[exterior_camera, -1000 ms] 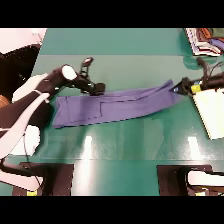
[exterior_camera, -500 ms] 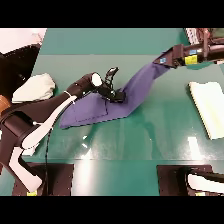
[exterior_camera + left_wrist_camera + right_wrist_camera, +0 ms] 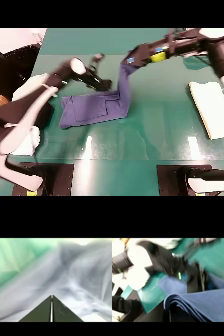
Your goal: Fold the shirts.
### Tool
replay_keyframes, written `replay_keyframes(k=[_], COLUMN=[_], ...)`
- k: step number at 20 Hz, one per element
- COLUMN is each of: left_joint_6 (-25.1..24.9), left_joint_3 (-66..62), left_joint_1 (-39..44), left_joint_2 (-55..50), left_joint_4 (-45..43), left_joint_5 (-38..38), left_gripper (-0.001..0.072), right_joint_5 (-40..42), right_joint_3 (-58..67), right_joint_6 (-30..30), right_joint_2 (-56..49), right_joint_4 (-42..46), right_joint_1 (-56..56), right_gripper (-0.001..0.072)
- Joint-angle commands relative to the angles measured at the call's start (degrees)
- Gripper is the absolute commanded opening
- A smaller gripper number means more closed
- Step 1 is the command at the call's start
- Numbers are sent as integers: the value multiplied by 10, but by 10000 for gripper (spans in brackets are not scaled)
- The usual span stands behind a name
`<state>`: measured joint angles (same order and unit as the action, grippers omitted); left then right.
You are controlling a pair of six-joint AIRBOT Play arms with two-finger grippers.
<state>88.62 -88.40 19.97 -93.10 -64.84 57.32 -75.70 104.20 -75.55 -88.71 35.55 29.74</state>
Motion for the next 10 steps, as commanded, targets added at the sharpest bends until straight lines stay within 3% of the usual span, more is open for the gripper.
replay_keyframes(k=[1, 3, 5, 6, 7, 10], left_joint_6=[-1, -1, -1, -1, -1, -2], left_joint_3=[0, 0, 0, 0, 0, 0], left_joint_1=[-116, -182, -237, -259, -278, -305], left_joint_2=[121, 185, 228, 244, 254, 263], left_joint_4=[-100, -138, -145, -145, -145, -145], left_joint_5=[44, 49, 52, 57, 66, 91], left_gripper=[24, 24, 24, 24, 24, 24], right_joint_5=[59, 94, 103, 100, 93, 50], right_joint_3=[50, 94, 140, 149, 143, 87], right_joint_6=[0, 12, 58, 79, 82, 62], right_joint_2=[-68, -128, -183, -199, -204, -176], right_joint_4=[0, 2, 2, 2, 5, 54], right_joint_1=[115, 182, 227, 238, 240, 202], right_gripper=[15, 43, 475, 532, 531, 437])
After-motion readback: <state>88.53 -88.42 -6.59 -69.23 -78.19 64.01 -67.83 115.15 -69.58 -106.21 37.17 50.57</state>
